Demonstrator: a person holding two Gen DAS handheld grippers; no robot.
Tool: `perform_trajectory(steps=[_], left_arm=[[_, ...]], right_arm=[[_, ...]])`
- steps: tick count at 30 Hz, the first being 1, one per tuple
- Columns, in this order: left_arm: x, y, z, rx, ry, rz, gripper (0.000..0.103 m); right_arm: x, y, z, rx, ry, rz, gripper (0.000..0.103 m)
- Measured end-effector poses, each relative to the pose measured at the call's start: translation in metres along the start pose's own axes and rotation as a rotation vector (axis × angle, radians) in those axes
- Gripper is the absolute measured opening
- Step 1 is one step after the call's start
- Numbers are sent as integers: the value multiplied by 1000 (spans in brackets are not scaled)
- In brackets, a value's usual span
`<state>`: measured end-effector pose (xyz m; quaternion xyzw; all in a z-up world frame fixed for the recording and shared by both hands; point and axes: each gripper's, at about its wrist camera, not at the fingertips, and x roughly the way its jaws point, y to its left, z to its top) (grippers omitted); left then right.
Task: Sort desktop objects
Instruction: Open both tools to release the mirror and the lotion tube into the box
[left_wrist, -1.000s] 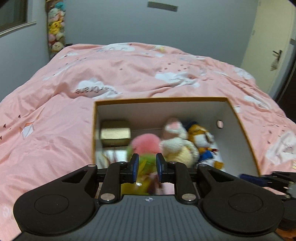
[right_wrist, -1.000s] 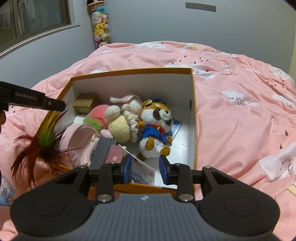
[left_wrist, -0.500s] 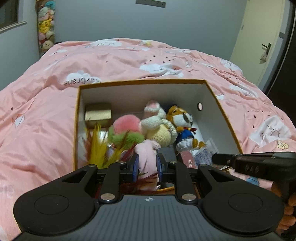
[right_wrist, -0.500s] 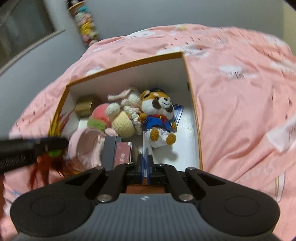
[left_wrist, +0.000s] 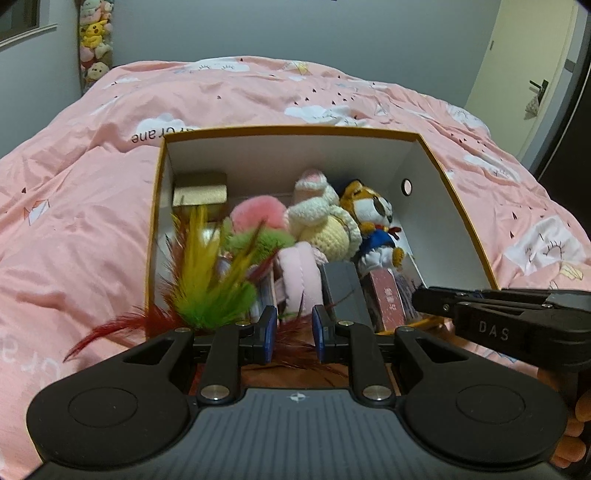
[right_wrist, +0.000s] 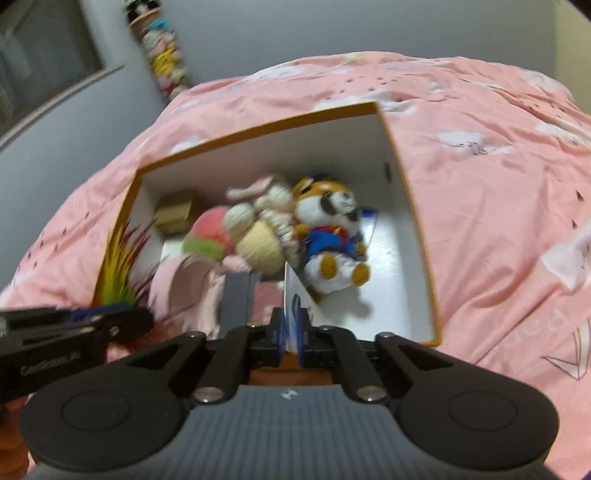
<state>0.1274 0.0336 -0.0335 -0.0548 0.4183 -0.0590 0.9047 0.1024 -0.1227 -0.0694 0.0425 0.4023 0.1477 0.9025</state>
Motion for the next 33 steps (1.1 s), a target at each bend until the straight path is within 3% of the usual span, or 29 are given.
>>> perform_trajectory(steps=[3,13,17,19,20,29,33], left_arm=[[0,-2,-3,6,6,-7,22],[-5,-6,-7,3,-5,-8,26],[-8,-9,-9,2,-24,4,36],[-9,-10,-10,6,-37,14,46],[-10,-11,-10,9,-46,19,56],[-19,-17,-15,35,-158,84,76],[-20,-21,-15,68,-183,123,77]], right_arm=[[-6,3,-2,-28,-14,7,25],[-26,8,-14,-96,-78,-28,33],[-31,10,-15,-108,-112,-51,40],[-33,11,-16,-115,-128,-64,41],[-34,11,-16,-118,-134,-69,43],[-35,6,-20,-109,-157,-107,57],[-34,8,-22,-115,-156,-109,60]])
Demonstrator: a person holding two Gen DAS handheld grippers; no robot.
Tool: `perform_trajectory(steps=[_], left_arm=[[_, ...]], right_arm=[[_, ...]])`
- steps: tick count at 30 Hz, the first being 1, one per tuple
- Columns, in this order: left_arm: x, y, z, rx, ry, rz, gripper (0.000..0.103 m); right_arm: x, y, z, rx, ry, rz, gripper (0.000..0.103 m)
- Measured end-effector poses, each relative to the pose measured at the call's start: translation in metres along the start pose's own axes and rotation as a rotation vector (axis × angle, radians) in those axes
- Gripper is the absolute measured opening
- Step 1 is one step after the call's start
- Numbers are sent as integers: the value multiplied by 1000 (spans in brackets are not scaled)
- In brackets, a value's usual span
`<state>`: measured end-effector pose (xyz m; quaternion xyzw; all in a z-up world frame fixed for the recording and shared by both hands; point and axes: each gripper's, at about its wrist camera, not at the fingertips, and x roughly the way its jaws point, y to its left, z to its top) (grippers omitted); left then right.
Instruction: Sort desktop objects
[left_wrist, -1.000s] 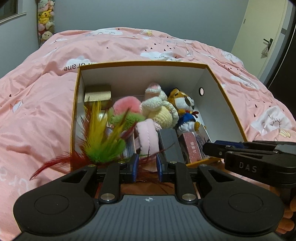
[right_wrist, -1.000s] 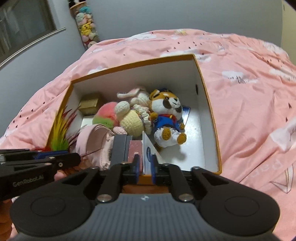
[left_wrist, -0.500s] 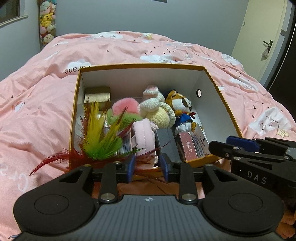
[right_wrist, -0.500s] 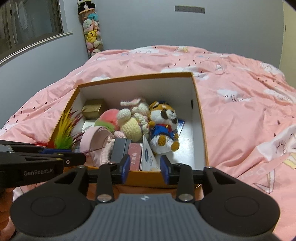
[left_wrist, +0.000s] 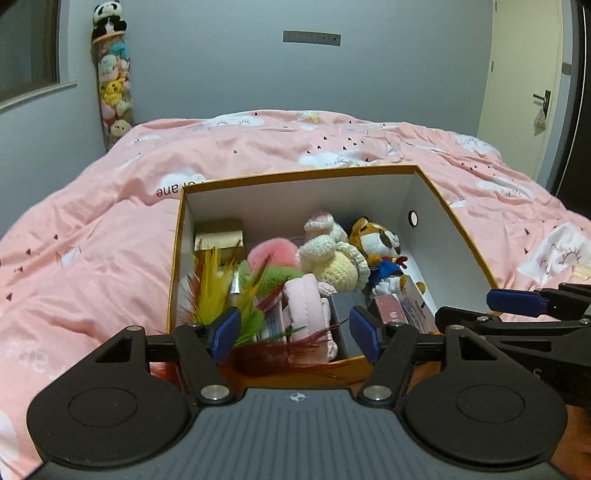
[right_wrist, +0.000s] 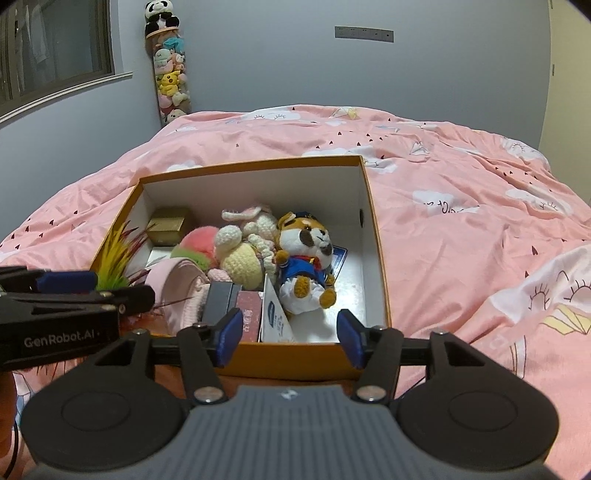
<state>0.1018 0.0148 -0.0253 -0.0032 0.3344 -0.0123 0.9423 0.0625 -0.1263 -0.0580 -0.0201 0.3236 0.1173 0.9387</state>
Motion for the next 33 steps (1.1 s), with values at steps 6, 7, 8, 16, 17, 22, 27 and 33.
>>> perform_trajectory(steps=[6,7,8,16,17,22,27,33], left_arm=[[4,1,-3,-3,34,6,79],[5,2,-4,-2,37,7,79],[6,3,-4,-1,39,8,79],[11,5,-10,-7,79,15,83],[12,5,-11,-8,82,15,83],[16,8,-16,-28,91,21,84],[15,8,-17,-25,88,26,86],[15,7,-17,-24,89,25,87]], right_arm=[[-2,6,-4,-26,-7,6,70],[-2,7,-4,-29,-7,5,70],[-2,7,-4,-31,-6,4,71],[2,8,-9,-37,18,2,73],[3,8,-10,-40,21,1,73],[7,9,-16,-46,28,-3,76],[8,7,-17,-40,33,2,77],[9,5,-18,-29,40,-1,77]])
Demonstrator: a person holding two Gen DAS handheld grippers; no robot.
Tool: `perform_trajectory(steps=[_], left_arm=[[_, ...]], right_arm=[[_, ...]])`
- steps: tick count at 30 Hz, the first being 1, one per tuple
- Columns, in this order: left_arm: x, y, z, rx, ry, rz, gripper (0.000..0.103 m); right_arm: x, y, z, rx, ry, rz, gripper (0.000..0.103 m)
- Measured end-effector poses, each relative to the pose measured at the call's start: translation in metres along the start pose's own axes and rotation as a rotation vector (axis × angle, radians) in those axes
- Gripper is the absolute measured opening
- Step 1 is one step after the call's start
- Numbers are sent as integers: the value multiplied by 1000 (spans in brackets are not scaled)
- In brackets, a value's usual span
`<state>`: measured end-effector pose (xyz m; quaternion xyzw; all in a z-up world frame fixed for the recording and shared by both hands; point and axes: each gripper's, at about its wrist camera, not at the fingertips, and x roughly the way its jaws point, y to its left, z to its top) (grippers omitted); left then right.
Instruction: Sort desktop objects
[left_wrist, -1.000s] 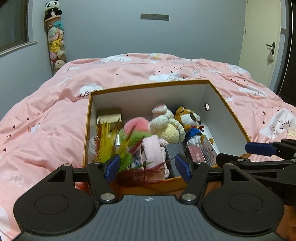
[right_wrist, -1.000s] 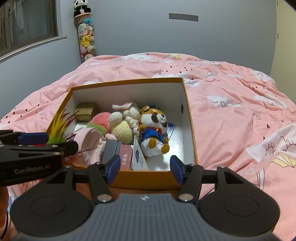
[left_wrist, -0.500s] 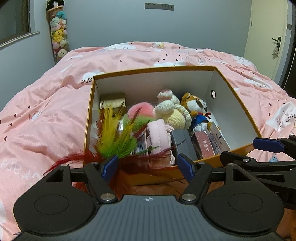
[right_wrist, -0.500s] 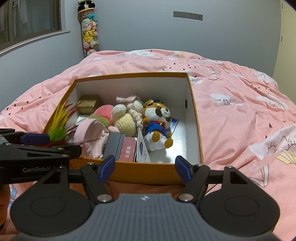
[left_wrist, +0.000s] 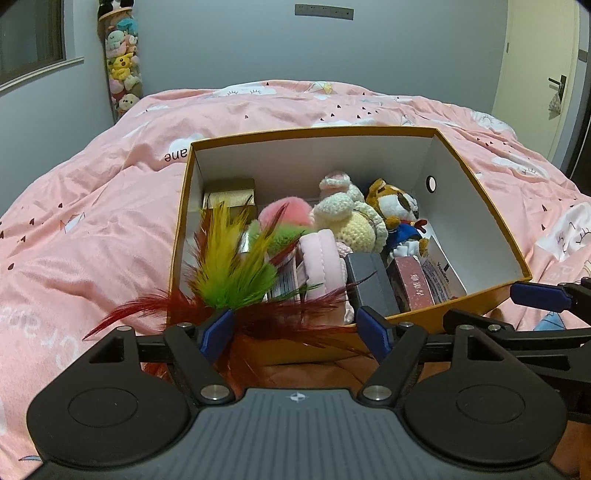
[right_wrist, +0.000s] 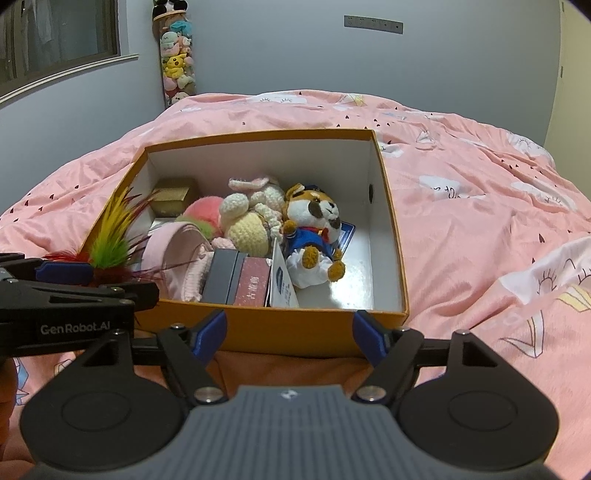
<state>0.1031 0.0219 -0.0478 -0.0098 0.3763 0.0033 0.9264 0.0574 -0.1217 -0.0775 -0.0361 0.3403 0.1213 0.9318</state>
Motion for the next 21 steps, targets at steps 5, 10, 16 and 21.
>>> perform_trajectory(steps=[5,10,16,21], left_arm=[[0,-2,0,2,1,2,87],[0,-2,0,9,-2,6,87],[-1,-2,0,10,-3,6,87],[-2,-1,1,12,-7,7,87]], right_arm=[[0,0,0,0,0,-1,77],[0,0,0,0,0,-1,77],[0,0,0,0,0,-1,77],[0,0,0,0,-3,0,77]])
